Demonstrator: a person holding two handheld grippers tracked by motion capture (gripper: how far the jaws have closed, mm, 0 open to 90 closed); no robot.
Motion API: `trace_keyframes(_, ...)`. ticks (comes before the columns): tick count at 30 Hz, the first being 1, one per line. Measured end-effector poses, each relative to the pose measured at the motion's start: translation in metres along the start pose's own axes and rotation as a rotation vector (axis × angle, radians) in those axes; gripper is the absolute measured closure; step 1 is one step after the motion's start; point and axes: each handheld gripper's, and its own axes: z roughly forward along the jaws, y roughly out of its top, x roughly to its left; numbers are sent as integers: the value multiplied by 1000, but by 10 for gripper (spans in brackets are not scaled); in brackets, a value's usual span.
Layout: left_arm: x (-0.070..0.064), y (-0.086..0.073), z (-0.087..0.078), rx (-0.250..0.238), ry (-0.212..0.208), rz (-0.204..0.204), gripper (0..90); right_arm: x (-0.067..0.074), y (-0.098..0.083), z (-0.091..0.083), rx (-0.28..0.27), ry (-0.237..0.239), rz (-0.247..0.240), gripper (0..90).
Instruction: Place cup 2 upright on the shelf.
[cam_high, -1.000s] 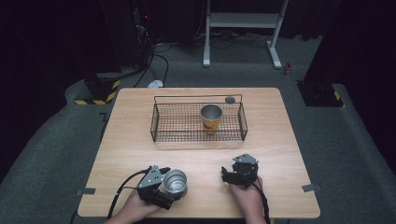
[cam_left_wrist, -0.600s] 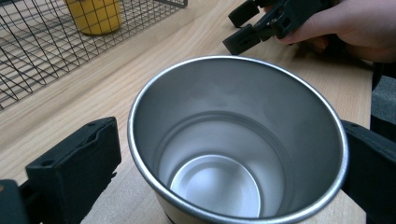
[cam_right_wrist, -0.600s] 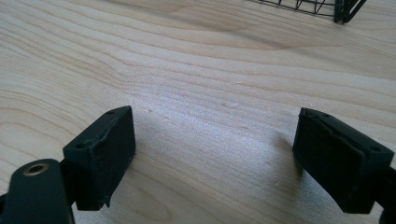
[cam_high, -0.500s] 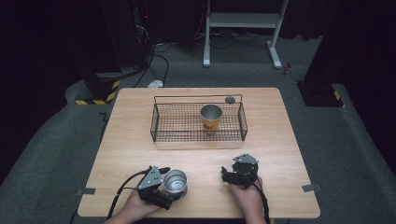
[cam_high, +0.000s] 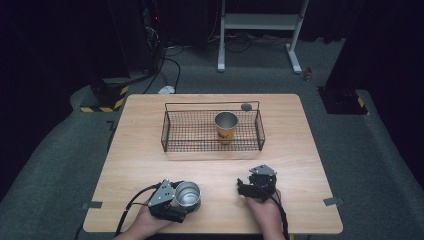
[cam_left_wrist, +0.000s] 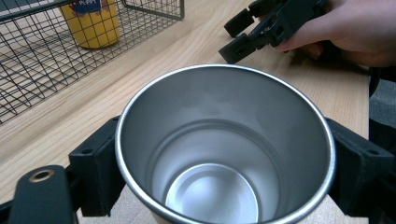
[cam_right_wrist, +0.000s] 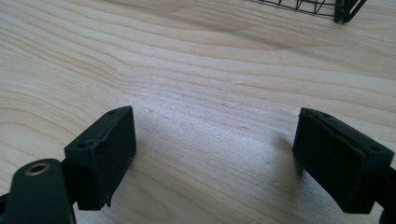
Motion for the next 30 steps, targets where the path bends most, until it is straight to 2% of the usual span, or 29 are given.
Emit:
trace_keyframes(2,2,0,-1,0,5,-5,148,0,0,0,0,0,0,135)
trace_keyframes(6,12,0,-5,-15,22,-49,147,0,0,0,0,0,0,135)
trace_keyframes(19,58,-7,-30,-78,207,-119,148,0,0,0,-2,0,-3,136)
trace_keyframes(21,64,-9,-34,-81,225,-132,148,0,0,0,-2,0,-3,136)
trace_keyframes(26,73,-11,-39,-95,269,-142,148,0,0,0,-2,0,-3,136)
trace_keyframes(27,74,-12,-39,-102,268,-154,148,0,0,0,-2,0,-3,136)
trace_keyframes(30,76,-13,-40,-96,278,-157,148,0,0,0,-2,1,-2,136)
